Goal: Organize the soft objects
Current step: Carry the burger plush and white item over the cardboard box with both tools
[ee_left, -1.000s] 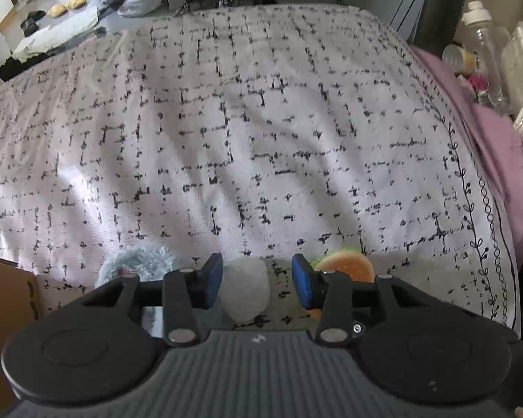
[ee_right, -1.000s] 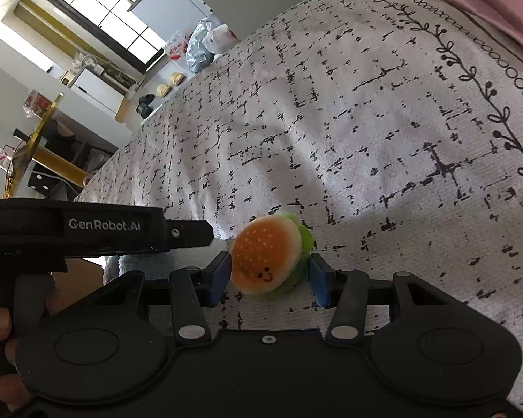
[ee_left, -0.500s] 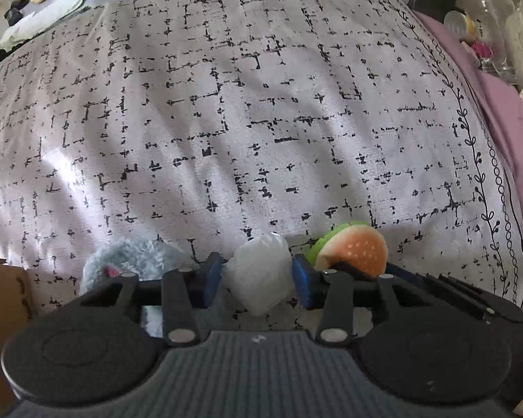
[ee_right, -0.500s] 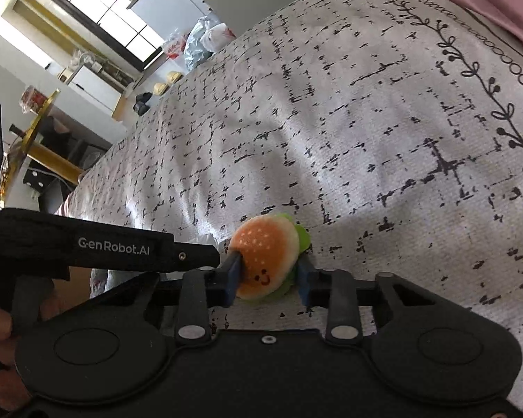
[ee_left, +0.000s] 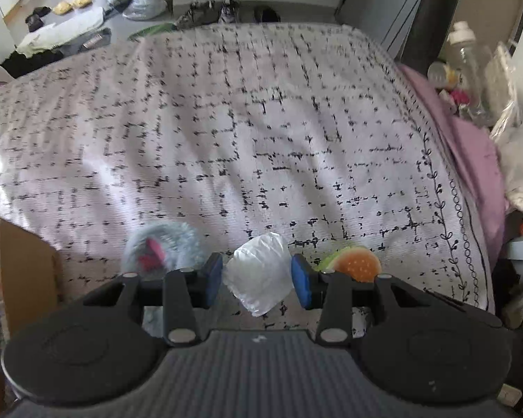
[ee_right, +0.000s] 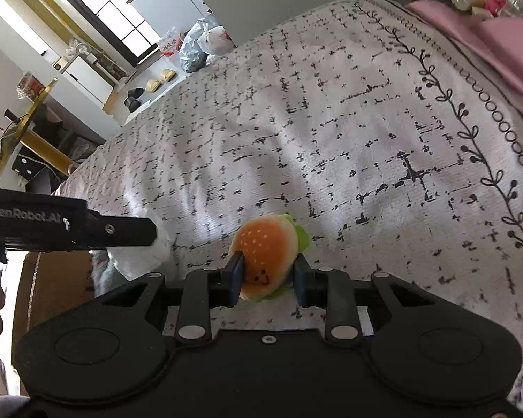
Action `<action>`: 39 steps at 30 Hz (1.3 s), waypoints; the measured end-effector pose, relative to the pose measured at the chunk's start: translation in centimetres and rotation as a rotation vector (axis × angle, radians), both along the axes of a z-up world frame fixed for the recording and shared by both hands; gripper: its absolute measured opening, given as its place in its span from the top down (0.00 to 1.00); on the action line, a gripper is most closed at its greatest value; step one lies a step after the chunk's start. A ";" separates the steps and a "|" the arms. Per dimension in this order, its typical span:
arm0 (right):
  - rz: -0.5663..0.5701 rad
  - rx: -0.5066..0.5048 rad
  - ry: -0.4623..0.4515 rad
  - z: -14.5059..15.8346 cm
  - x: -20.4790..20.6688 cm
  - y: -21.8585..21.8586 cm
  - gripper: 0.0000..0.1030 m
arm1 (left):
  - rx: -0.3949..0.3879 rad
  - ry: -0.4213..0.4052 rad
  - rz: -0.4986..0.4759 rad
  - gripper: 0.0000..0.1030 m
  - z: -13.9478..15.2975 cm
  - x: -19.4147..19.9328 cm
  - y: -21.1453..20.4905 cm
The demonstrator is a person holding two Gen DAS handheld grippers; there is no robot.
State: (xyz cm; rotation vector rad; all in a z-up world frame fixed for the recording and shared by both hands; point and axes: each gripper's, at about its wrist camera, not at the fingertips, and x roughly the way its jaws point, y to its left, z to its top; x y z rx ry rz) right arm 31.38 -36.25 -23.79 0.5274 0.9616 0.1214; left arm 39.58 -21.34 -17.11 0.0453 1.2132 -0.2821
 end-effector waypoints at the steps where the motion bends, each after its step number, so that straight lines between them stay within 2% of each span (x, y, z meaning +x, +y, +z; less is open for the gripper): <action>1: -0.004 0.000 0.002 0.3 -0.3 0.2 0.72 | -0.003 -0.009 0.002 0.59 0.4 -0.3 0.2; 18: 0.012 -0.028 -0.123 8.9 -5.4 5.6 0.72 | -0.063 -0.099 0.108 0.59 5.9 -7.3 8.5; 28: 0.040 -0.060 -0.167 11.3 -7.5 9.0 0.72 | -0.103 -0.149 0.176 0.59 8.0 -10.5 13.6; 39: 0.073 -0.063 -0.202 13.0 -7.8 13.0 0.72 | -0.121 -0.183 0.258 0.59 9.0 -12.1 19.7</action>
